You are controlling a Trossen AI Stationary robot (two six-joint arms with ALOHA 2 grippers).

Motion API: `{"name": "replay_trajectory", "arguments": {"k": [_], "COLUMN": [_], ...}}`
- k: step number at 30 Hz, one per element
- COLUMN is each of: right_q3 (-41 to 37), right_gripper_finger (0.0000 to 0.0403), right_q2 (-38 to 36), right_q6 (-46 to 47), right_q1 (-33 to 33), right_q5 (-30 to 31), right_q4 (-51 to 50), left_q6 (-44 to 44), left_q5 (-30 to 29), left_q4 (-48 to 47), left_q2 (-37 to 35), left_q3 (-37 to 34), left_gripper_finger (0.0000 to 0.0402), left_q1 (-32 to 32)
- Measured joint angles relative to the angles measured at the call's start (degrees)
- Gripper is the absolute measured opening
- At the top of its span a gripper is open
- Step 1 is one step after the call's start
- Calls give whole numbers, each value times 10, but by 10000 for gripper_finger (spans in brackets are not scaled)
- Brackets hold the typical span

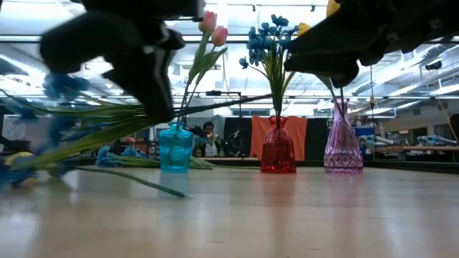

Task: Sort flowers into vase by color
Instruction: Put the bottom blue flower into the red vase

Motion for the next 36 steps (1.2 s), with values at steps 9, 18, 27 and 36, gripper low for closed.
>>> {"name": "replay_trajectory", "arguments": {"k": [9,18,27,36], "right_q3": [0,0,0,0], "right_gripper_finger": [190,153,32,15], "right_q2": [0,0,0,0], "right_q6": [-88,-101,-90,-67], "right_q1": [0,0,-8,-24], "right_q5": [10,20,35,33], "right_q4": [20,34,25,19], "left_q6": [38,38,50,35], "left_q5": [-29,-89,-100,-109], "left_q4": [117,133,155,121], "left_q2": [0,0,0,0], "left_q3": [0,0,0,18], "left_gripper_finger": [37,37,37,58], "left_q1": [24,28,26,22]}}
